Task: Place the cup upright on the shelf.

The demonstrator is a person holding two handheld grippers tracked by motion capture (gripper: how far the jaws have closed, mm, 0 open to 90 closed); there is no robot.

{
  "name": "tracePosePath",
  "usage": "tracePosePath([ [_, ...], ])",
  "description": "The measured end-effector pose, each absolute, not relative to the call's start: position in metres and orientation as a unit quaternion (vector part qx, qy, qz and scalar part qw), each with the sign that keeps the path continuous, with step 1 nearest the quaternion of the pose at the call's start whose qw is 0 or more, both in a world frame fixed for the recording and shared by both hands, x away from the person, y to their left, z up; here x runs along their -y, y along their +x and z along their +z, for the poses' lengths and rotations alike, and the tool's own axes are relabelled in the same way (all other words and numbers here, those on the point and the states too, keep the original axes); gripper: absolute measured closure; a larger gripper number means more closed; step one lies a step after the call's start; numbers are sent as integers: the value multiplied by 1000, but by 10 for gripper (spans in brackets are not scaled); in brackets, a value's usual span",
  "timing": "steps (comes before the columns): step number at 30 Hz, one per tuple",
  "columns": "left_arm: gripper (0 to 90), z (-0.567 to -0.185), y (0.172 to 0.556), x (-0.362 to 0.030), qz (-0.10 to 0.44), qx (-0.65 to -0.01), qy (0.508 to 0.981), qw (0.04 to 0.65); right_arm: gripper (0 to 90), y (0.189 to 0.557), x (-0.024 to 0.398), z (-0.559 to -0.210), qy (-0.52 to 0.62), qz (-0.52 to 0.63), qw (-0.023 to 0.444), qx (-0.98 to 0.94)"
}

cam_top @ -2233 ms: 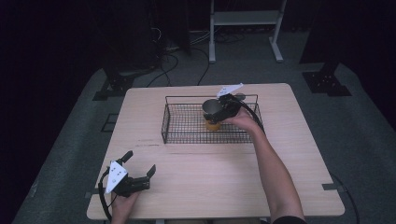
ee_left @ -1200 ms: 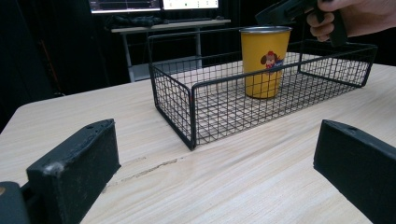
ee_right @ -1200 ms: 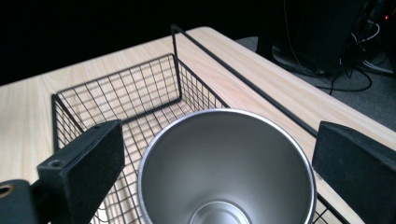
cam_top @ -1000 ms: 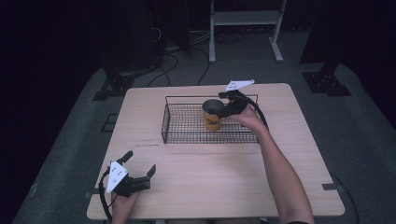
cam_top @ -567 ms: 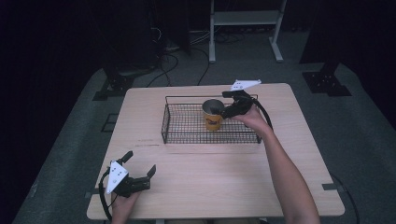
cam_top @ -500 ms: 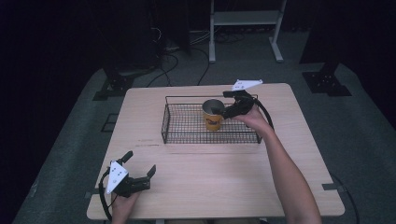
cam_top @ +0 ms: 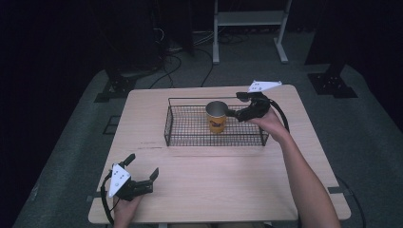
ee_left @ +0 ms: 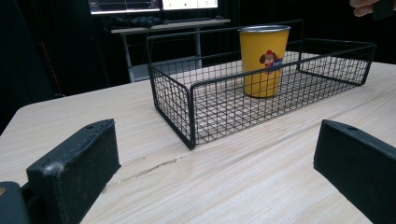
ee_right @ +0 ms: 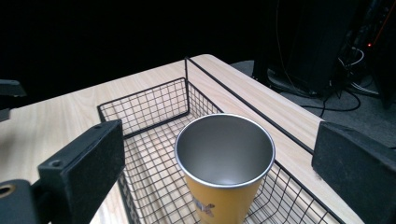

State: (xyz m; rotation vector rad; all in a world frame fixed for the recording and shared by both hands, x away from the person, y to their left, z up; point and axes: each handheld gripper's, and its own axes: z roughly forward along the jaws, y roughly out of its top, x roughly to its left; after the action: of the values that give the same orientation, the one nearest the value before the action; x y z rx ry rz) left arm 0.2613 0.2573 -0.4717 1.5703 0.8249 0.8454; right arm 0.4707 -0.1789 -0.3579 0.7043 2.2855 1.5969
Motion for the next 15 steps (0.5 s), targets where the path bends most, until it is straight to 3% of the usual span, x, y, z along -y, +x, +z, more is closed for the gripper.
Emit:
tracePosePath([
  [15,0,-472,261,-257,358,-349,665,555,25,452,200,-354,238,556,138,-784],
])
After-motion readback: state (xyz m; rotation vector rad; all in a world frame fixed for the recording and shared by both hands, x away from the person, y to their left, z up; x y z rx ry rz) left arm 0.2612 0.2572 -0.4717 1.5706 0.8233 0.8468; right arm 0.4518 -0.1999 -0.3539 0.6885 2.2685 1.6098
